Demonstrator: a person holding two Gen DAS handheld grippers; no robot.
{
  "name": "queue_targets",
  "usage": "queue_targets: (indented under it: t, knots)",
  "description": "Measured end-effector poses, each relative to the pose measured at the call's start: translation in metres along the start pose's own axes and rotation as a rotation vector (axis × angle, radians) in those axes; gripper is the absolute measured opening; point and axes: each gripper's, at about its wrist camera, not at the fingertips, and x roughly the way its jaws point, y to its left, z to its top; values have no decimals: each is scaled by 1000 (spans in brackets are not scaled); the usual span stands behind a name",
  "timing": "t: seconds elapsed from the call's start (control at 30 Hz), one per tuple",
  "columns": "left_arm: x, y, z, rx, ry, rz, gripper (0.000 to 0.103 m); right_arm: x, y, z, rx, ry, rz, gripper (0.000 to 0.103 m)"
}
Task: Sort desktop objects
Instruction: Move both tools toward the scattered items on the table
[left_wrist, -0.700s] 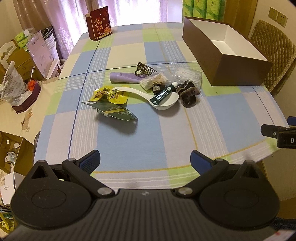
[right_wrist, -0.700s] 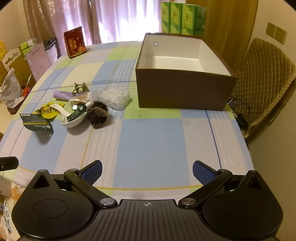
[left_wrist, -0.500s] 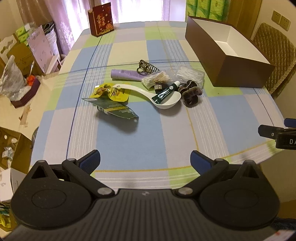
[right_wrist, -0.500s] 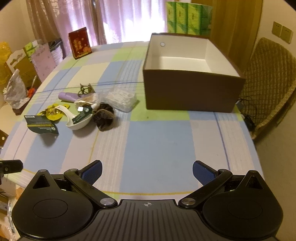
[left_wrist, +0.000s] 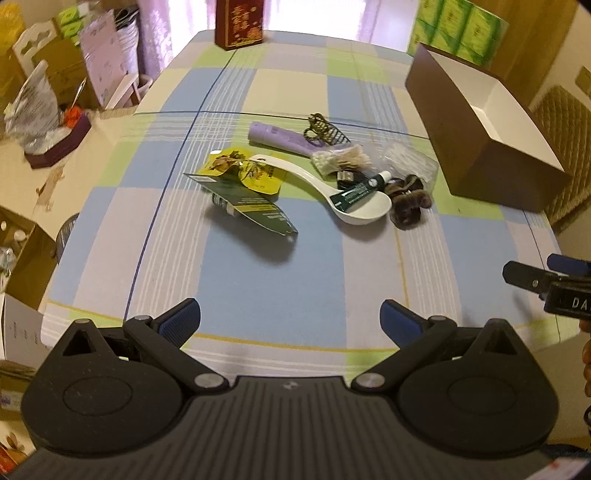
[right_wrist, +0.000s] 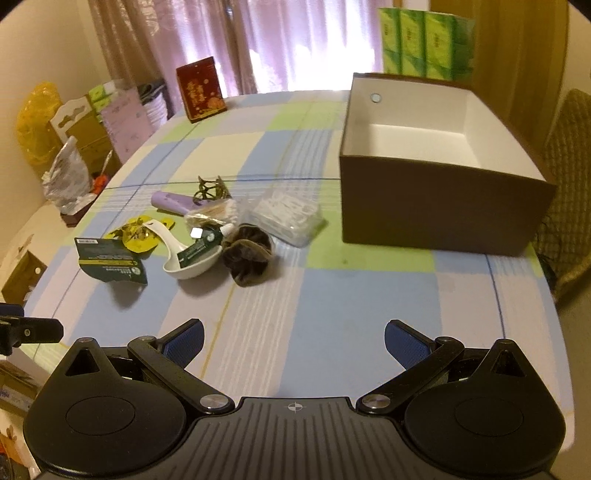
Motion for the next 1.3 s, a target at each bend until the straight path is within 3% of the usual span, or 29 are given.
queue_targets:
  t: [0.37,0.57,0.8,0.97,1.13,1.23,1.3]
  knots:
    - [16,14,22,-87,-56,-15,100,33,-17,20,-9,46,28,101]
    - [38,28,36,-154,-64,-13,95,58,-30,31,-8,91,21,101]
    - [68,58,54,-308,-56,-60,83,78,-35,43,-26,120,29,101]
    - [94,75,63,-433,-16,-129,67,88,-35,49,-40,127,40,101]
    - [115,84,60,-516,34,-183,19,94,-33,52,-54,123,73,101]
    - [116,89,57,-538,28,-214,4,97,-27,55,-78,114,103,101]
    - [110,88,58,-507,12,-210,2,99,-22,56,-101,102,122,101]
